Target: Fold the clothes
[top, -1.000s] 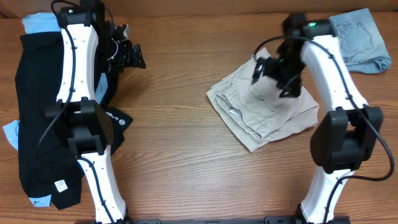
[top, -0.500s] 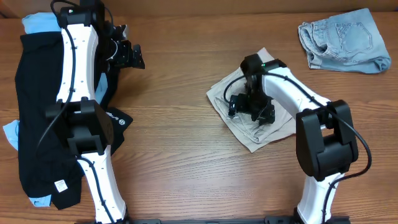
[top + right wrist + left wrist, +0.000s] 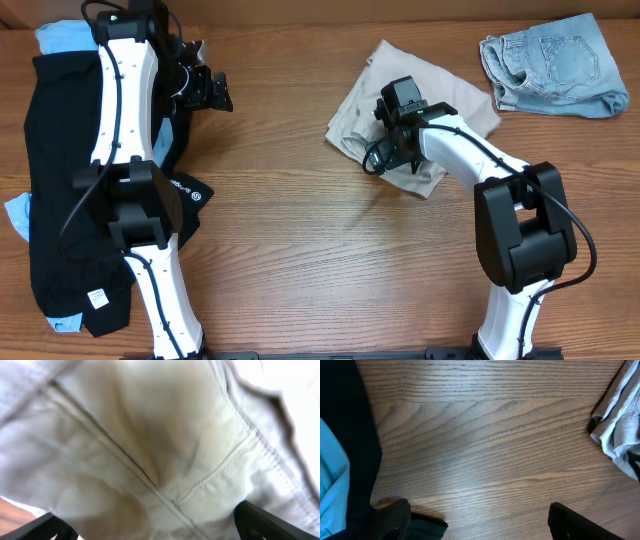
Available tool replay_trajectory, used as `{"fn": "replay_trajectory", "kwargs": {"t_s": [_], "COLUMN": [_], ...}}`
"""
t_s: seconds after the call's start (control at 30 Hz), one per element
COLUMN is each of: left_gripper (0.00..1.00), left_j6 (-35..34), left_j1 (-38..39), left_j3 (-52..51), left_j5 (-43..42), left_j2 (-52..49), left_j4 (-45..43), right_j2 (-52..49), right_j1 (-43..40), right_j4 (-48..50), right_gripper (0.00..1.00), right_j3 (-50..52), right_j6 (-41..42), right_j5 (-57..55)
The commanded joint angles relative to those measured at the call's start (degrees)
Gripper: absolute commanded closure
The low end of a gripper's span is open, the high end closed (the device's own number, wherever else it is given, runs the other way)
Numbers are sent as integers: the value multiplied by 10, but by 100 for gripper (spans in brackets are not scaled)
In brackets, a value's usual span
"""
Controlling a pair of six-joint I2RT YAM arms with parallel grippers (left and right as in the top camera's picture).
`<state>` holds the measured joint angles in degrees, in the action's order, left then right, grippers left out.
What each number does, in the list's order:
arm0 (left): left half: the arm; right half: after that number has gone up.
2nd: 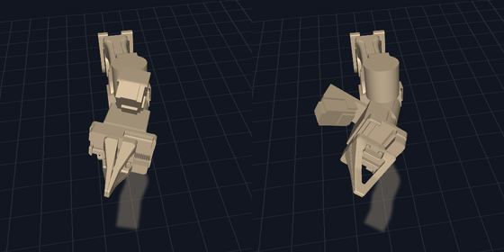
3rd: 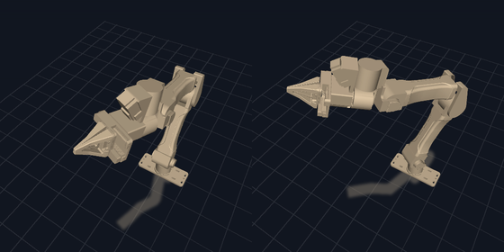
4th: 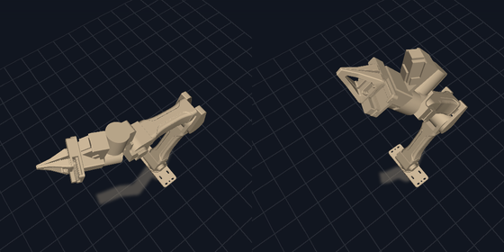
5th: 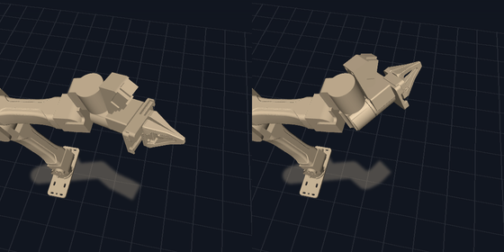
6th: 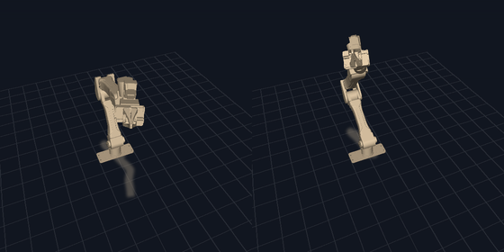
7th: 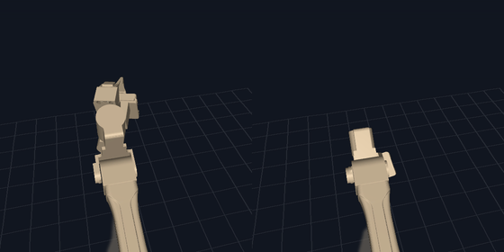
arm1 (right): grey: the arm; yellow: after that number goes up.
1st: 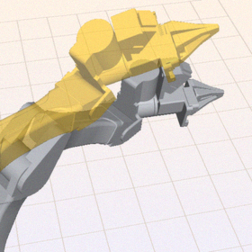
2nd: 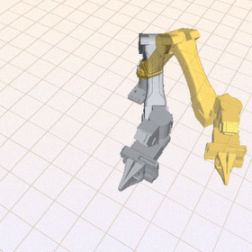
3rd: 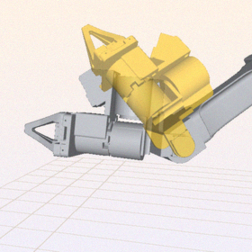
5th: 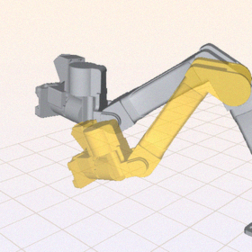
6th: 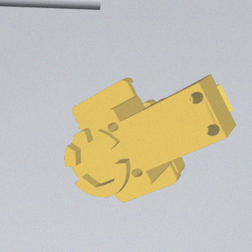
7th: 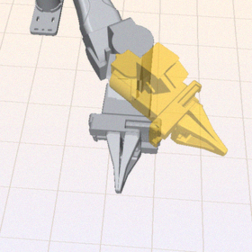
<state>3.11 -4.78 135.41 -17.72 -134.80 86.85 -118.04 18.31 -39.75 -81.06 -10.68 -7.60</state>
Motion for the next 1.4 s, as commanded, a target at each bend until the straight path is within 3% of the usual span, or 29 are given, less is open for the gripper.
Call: {"fn": "replay_trajectory", "kwargs": {"t_s": [0.0, 0.17, 0.43, 0.63, 0.7, 0.8, 0.9, 1.2, 1.37], "left_gripper": [9, 8, 7, 7, 7, 7, 7, 14, 14], "left_j6": [3, 3, 3, 3, 3, 3, 3, 0, 1], "left_j1": [3, 3, 3, 3, 3, 3, 3, 3, 3], "left_j3": [11, 11, 4, -2, -4, -4, -4, -4, -6], "left_j5": [3, 3, 3, 3, 3, 3, 3, 3, 3], "left_j2": [2, 2, 2, 2, 2, 2, 2, 2, 2], "left_j4": [2, 3, 1, -4, -5, -5, -5, -18, -18], "right_j2": [-30, -13, 78, 96, 92, 83, 71, 68, 68], "right_j1": [-11, -11, -13, -15, -15, -14, -13, -13, -13], "right_j4": [47, -7, -189, -204, -204, -202, -189, -77, 34], "right_gripper": [0, 0, 0, 0, 9, 0, 0, 5, 5], "right_j3": [8, -44, -192, -190, -169, -135, -89, 23, 80], "right_j6": [-121, -38, 180, 454, 568, 744, 898, 1052, 1067], "right_j5": [-92, -91, 109, 172, 148, 109, 96, 75, 42]}}
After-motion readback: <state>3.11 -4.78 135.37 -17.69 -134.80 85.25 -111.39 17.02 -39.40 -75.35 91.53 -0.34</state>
